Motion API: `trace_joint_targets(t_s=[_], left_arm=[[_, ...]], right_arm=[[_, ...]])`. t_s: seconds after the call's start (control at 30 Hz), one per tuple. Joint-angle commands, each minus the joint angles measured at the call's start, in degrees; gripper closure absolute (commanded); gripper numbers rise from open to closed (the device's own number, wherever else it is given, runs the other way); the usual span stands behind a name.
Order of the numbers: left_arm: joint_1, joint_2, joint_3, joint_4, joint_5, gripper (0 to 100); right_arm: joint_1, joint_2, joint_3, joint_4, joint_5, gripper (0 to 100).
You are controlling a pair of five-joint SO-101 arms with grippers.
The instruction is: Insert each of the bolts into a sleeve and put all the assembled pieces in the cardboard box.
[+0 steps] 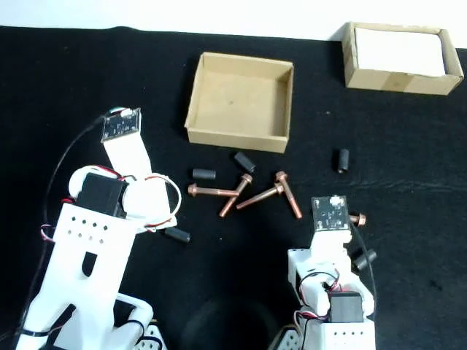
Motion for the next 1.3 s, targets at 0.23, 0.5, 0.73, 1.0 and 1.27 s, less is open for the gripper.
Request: trace_joint_targets(t_s=[0.23, 0.5, 0.73, 1.0, 1.27], left_arm=[[0.5, 0.2, -1.6, 0.4, 0.3, 99], [0.5, 0.1, -1.6, 0.4, 0.3, 99], [0.8, 0.1, -1.6, 0.3, 0.5, 99], [0.9, 0.5, 6.3, -2.4, 0.0, 99], [0.4, 0.2, 10.2, -4.9, -5.0, 98]], right_arm=[[4.8, -0.6, 2.1, -5.2, 5.2, 98.1], [16.5, 0.0, -14.2, -20.5, 6.6, 74.1], [15.4, 10.6, -32.7, -3.6, 6.5, 76.4], [15.4, 48.0, -56.4, 12.3, -7.3, 81.4], [27.3, 59.6, -50.1, 0.6, -15.6, 81.3]])
